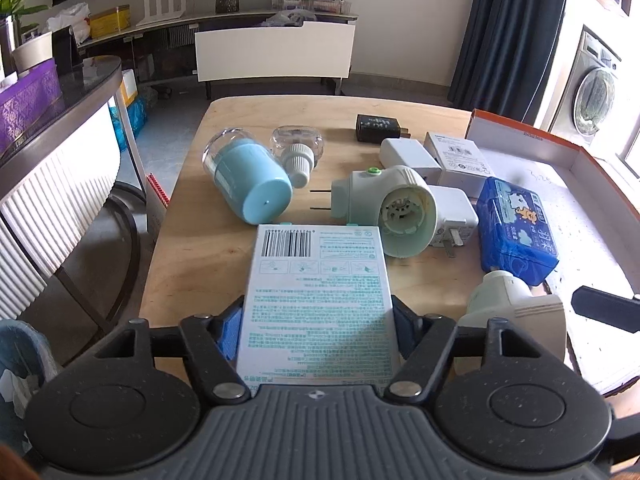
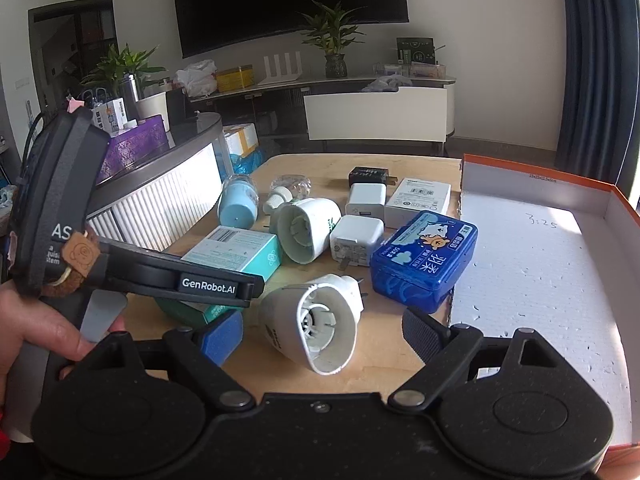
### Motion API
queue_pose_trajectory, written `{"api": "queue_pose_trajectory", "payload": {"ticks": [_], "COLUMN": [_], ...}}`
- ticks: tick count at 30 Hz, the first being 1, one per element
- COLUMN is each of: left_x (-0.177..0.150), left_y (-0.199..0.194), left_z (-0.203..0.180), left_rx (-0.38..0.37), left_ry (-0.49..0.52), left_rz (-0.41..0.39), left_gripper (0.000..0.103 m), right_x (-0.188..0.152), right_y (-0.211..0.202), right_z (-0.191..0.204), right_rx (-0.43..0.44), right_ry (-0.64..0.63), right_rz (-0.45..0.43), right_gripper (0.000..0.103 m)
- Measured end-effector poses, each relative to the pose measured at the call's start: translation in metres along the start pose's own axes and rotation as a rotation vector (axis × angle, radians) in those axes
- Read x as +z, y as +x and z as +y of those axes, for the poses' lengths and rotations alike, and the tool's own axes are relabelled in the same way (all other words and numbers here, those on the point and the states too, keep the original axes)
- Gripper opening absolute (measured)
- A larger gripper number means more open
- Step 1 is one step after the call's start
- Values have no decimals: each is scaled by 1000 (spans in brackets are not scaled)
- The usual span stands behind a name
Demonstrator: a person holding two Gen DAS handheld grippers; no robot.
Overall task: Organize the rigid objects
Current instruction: 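Grasp the bandage box with the left gripper while the right gripper grasps the white adapter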
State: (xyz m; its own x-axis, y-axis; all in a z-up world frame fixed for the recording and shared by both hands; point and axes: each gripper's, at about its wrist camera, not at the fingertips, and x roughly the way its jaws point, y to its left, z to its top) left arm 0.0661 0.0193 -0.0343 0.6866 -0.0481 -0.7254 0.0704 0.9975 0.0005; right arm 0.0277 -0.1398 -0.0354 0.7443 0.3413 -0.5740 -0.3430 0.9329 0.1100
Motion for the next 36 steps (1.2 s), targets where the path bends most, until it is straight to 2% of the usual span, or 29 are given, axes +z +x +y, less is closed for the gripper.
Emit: {"api": "queue_pose_trajectory", "payload": {"ticks": [5, 10, 11, 12, 16, 23, 29, 36], "left_x": [0, -2, -2, -3, -5, -6, -1, 10], "left_y": [-11, -14, -14, -15, -20, -32, -42, -54], "left_z": [15, 18, 18, 18, 16, 3, -8, -23], "left_rx": [13, 26, 28, 27, 20, -3, -35, -43], "left_ry": [-69, -89, -87, -86, -84, -76, -99, -92], "left_rz": [-32, -43, -45, -48, -62, -85, -98, -119], "left_gripper": [71, 71, 71, 71, 71, 71, 72, 71], "right_x": [4, 4, 5, 5, 5, 11, 20, 32], "right_y": [22, 42, 44, 44, 40, 22, 4, -11], "right_z": [6, 17, 18, 18, 9, 0, -6, -28], "right_rx": [21, -3, -11, -19, 0, 7, -10, -39], "right_ry": [16, -51, -57, -61, -36, -33, -54, -15], "right_rz": [29, 52, 56, 58, 64, 20, -26, -44], "right_gripper": [102, 100, 94, 79, 80, 79, 79, 79]}}
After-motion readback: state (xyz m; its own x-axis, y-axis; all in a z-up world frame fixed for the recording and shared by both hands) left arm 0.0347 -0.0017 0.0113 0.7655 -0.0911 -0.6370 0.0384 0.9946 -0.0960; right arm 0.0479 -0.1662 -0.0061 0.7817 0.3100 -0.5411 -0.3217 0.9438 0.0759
